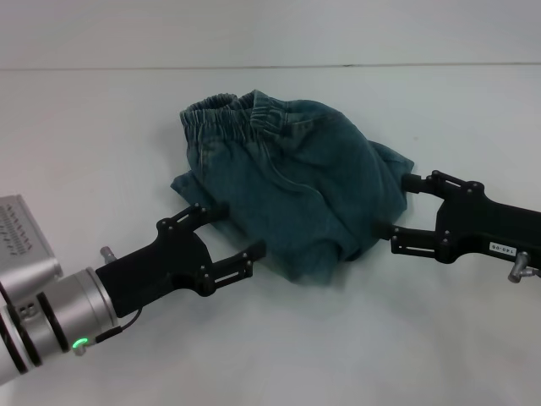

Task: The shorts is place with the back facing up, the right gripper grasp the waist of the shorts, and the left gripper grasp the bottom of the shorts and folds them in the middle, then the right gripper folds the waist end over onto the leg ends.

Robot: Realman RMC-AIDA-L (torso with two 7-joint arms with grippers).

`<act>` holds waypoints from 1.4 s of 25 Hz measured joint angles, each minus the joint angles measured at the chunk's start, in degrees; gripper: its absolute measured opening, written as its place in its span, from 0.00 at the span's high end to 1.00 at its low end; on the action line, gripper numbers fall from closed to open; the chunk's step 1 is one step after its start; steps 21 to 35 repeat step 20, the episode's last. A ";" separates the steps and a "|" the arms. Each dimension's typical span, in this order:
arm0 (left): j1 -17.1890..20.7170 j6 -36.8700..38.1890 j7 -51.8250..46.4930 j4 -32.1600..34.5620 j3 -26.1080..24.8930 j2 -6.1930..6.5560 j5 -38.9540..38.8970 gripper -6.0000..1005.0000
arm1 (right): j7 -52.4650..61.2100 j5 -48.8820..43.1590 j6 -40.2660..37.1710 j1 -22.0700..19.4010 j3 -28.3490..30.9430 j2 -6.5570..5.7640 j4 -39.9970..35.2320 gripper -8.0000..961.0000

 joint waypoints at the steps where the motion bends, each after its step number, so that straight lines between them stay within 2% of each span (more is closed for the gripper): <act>1: 0.00 0.24 -0.88 0.59 0.58 -0.01 0.01 0.29 | 0.00 0.00 0.00 0.00 -0.07 0.00 0.06 0.02; 4: 0.03 0.91 -3.59 2.49 2.48 -0.10 0.05 0.18 | -0.01 -0.04 0.02 0.04 -0.21 0.02 0.28 0.02; 12: -0.29 1.70 -6.54 3.81 3.67 -0.08 0.18 0.06 | 0.01 -1.30 0.57 -0.04 0.46 0.06 1.03 0.02; 20: -0.53 1.78 -8.69 4.40 3.98 -0.08 -0.21 0.06 | -0.66 -1.51 1.06 -0.17 2.34 0.00 2.36 0.02; 35: -0.53 1.78 -8.69 4.40 3.98 -0.08 -0.21 0.06 | -0.66 -1.51 1.06 -0.17 2.34 0.00 2.36 0.02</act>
